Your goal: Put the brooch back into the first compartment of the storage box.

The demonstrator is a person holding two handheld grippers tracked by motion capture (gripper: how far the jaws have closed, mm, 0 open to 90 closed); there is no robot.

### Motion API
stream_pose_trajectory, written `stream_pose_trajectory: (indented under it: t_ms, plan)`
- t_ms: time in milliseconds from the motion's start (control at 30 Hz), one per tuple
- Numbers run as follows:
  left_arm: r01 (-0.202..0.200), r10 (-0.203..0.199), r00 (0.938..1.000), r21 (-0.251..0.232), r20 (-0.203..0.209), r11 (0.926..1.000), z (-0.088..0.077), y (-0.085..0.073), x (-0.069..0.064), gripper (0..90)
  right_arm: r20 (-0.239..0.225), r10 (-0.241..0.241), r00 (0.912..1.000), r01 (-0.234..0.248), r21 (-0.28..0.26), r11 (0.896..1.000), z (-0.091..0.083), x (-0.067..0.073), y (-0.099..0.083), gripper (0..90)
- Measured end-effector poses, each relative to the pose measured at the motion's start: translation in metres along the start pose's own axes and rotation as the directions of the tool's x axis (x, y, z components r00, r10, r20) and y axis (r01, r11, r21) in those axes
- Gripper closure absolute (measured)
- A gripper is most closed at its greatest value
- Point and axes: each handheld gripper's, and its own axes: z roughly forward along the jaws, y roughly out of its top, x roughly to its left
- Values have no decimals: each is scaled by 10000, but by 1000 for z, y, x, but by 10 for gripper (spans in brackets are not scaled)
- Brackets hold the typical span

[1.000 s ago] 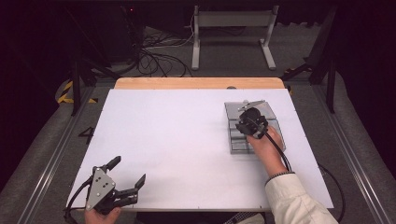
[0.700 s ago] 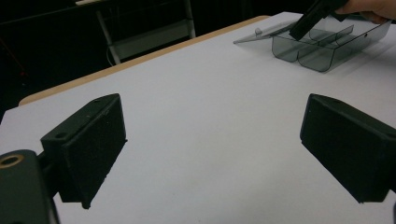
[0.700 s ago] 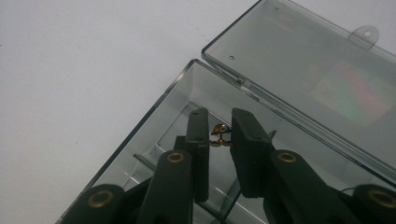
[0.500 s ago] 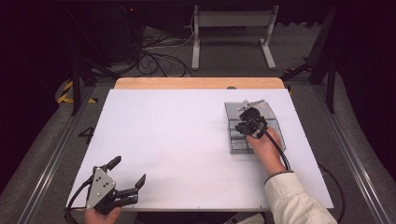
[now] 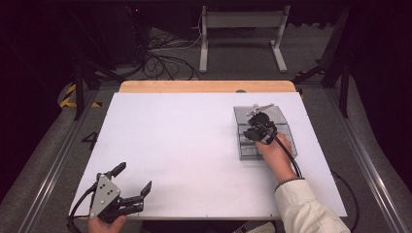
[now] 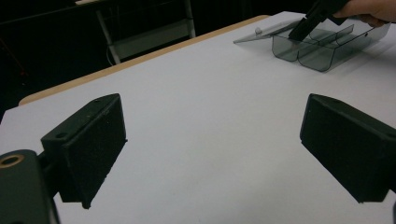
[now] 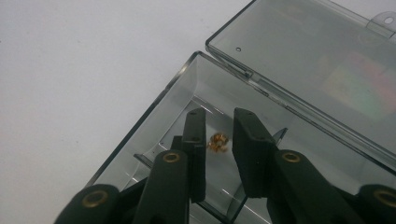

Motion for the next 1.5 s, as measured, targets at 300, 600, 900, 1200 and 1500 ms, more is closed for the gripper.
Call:
stream_pose_trajectory:
  t_ms: [300, 600, 900, 1200, 1500]
  plan:
    - [-8, 8, 10000, 4, -11, 10000, 0, 0, 0, 76, -41, 49, 10000, -50, -325, 9995, -8, 0, 0, 667]
    - [-18, 17, 10000, -28, -37, 10000, -1, 0, 0, 76, -193, -85, 9998, 62, -1172, 9931, -32, 5, 0, 482]
    - [-11, 11, 10000, -55, -48, 10000, -1, 1, 0, 76, -266, -296, 9992, 240, -1890, 9817, -56, 14, -3, 289]
    - [3, -3, 10000, -34, -72, 10000, -1, 0, 0, 76, -344, -529, 9980, 434, -2345, 9711, -71, 20, -6, 249]
    - [-1, 1, 10000, -30, -73, 10000, -1, 0, 0, 76, -443, -712, 9965, 570, -2654, 9624, -84, 24, -10, 142]
